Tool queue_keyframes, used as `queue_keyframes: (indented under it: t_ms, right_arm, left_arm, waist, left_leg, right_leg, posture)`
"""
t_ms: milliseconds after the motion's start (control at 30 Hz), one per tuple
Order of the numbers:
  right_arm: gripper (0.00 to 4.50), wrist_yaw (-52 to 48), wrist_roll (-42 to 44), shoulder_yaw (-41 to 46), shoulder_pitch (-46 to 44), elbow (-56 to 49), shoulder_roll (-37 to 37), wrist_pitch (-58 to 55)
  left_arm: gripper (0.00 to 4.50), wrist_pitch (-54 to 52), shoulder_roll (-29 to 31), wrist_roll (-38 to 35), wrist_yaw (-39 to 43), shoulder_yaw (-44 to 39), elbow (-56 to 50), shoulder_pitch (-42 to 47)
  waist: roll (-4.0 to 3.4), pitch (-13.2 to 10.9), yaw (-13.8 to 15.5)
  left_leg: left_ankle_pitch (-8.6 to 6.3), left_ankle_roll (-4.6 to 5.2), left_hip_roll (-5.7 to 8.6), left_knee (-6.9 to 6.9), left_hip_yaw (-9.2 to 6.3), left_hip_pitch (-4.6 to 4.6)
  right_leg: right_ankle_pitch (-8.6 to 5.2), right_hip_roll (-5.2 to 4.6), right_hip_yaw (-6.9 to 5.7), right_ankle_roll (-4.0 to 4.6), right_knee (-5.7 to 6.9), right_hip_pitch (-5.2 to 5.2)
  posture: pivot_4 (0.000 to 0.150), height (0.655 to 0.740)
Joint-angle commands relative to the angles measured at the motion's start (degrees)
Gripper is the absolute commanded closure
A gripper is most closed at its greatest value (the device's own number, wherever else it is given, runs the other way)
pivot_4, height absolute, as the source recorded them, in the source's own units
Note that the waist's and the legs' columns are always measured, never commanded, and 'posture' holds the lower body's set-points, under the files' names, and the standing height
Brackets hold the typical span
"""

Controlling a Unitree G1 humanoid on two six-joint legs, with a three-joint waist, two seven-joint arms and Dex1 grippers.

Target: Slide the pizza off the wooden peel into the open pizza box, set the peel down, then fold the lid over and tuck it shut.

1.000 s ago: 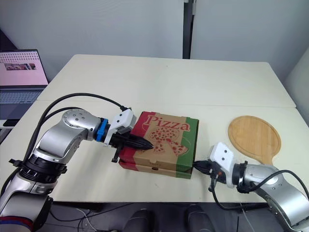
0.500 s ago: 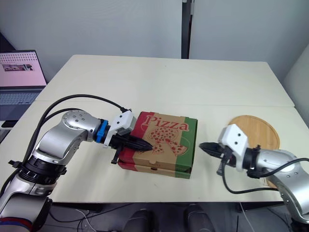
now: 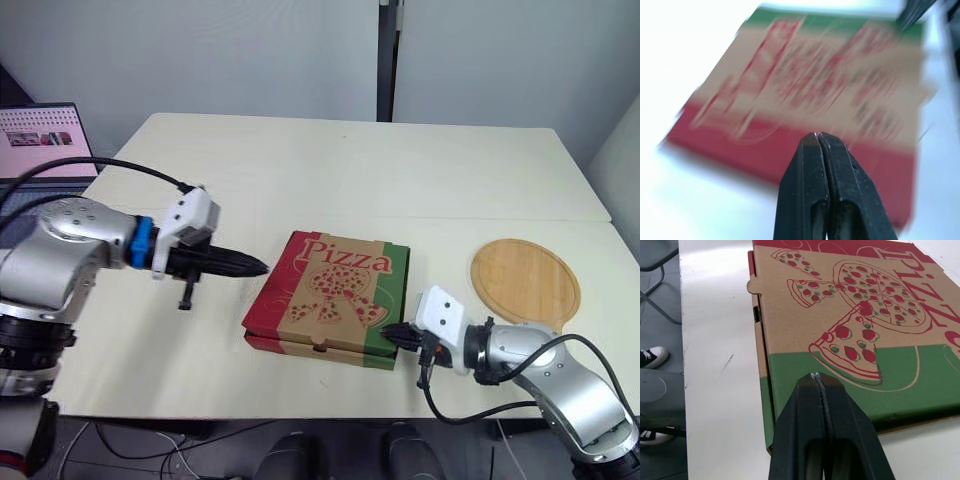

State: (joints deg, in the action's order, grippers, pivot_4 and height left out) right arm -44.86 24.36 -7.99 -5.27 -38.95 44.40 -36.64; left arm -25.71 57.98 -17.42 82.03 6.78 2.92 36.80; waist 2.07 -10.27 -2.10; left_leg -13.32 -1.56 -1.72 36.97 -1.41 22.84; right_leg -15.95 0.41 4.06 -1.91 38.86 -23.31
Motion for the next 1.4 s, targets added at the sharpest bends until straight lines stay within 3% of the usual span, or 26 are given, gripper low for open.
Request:
queue_keyframes:
  t_ms: [33, 267, 600, 833, 1033, 1167, 1400]
  right_arm:
    - [4.45, -0.31, -0.51, 0.47, -0.42, -0.28, -0.19, 1.7]
    - [4.45, -0.99, -1.12, 0.11, -0.23, 0.24, -0.06, 2.68]
    - [4.45, -1.46, -1.6, -0.15, -0.14, 0.59, -0.27, 3.18]
    - [4.45, -1.28, -4.28, -2.98, -0.28, 0.71, -0.31, 3.91]
    - [4.45, -0.57, -8.82, -6.52, -0.66, 1.12, 0.21, 3.43]
    - [4.45, -0.73, -9.56, -7.0, -0.77, 1.18, 0.04, 3.48]
    - [4.45, -1.33, -10.51, -6.47, -1.17, 1.04, 0.47, 3.97]
  left_arm:
    - [4.5, 3.18, 2.05, 1.02, 1.99, -0.33, -1.56, -4.1]
    - [4.5, 2.76, 1.91, 1.41, 1.23, 0.73, -7.21, -11.09]
    - [4.5, 0.54, -2.47, 1.34, -1.46, 2.74, -9.97, -12.4]
    - [4.5, -2.01, 0.32, -1.83, -1.52, -4.07, -5.51, -10.35]
    - [4.5, -5.94, -0.46, -4.88, -2.83, -4.72, -12.53, -11.15]
    - [4.5, -4.68, -4.24, -1.1, -6.53, 0.47, -13.53, -12.14]
    - [4.5, 0.83, -5.75, 5.42, -9.36, 5.62, -9.37, -15.33]
  waist:
    - [-0.01, 0.0, 0.08]
    - [0.02, -0.01, 0.41]
    - [0.02, -0.01, 0.33]
    - [0.02, -0.01, 0.29]
    - [0.01, -0.01, 0.27]
    - [0.02, 0.01, 0.28]
    - [-0.06, 0.17, 0.26]
  left_leg:
    - [0.0, 0.0, 0.0, 0.0, 0.01, 0.0]
    - [0.0, 0.0, 0.0, 0.02, -0.01, 0.06]
    - [0.0, 0.0, 0.0, 0.01, 0.0, 0.03]
    - [0.0, 0.0, -0.01, 0.02, -0.02, 0.03]
    - [0.0, 0.0, -0.01, 0.01, 0.0, 0.03]
    - [0.0, 0.0, 0.0, 0.02, 0.0, 0.0]
    - [0.0, 0.0, 0.0, 0.01, 0.0, -0.1]
  right_leg:
    - [0.0, -0.01, 0.0, 0.01, 0.0, 0.0]
    - [-0.01, -0.06, -0.03, 0.02, -0.01, -0.01]
    - [-0.01, -0.04, -0.02, 0.02, 0.0, -0.01]
    - [-0.01, -0.04, -0.04, 0.02, 0.01, -0.01]
    - [-0.01, -0.04, -0.03, 0.02, 0.0, -0.01]
    - [-0.01, -0.04, -0.01, 0.02, 0.01, 0.01]
    - [-0.01, -0.04, 0.0, 0.02, 0.03, 0.09]
  posture:
    - [0.15, 0.7306]
    - [0.15, 0.7306]
    - [0.15, 0.7306]
    - [0.15, 0.7306]
    - [0.15, 0.7306]
    - [0.15, 0.7306]
    - [0.15, 0.7306]
